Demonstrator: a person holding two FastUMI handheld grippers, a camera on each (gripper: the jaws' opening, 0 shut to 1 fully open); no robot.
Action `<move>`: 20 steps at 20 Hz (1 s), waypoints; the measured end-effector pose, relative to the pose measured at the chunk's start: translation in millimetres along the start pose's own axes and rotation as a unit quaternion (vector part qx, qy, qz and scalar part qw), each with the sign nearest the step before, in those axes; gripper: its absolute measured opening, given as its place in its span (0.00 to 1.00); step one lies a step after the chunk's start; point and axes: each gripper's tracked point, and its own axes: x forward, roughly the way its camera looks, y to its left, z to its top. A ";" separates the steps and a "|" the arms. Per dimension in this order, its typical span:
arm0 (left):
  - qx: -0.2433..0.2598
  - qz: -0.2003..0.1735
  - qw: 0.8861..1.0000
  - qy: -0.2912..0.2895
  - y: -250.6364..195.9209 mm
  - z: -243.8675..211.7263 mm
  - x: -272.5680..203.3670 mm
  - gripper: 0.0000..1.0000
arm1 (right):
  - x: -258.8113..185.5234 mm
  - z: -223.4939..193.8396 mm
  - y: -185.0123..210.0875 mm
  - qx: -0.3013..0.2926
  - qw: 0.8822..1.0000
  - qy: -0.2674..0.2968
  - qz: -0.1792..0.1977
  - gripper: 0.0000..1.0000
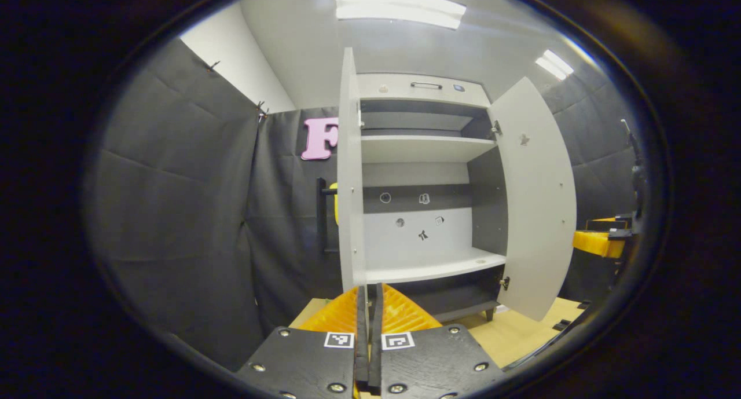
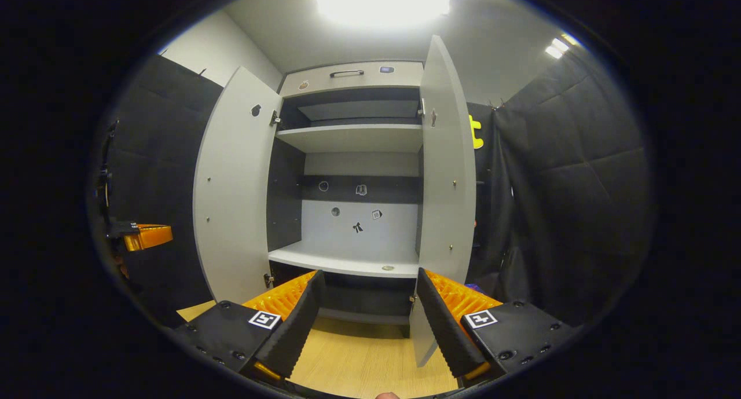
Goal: Open the right door of the double-door shoe cabinet with the right hand, and open the left door with the left hand.
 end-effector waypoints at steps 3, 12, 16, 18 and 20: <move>-0.002 0.000 1.000 -0.006 -10.3 -2.1 -13.0 0.00 | -6.6 -0.3 -4.7 -0.004 1.000 -0.007 -0.006 0.99; 0.029 0.013 0.999 0.013 -23.5 -34.8 -34.0 0.19 | -23.2 -8.9 -7.0 0.001 1.000 -0.013 -0.015 0.99; 0.010 0.026 0.999 0.020 -19.2 -42.4 -39.8 0.40 | -25.9 -10.0 -7.9 0.004 1.000 -0.011 -0.017 0.99; 0.009 0.035 0.999 0.017 -11.4 -40.1 -41.1 0.43 | -26.9 -7.0 -9.0 0.003 1.000 -0.015 -0.021 0.99; 0.005 0.044 0.999 0.011 -6.6 -37.5 -42.6 0.78 | -27.9 -3.8 -12.7 0.005 1.000 -0.019 -0.024 0.96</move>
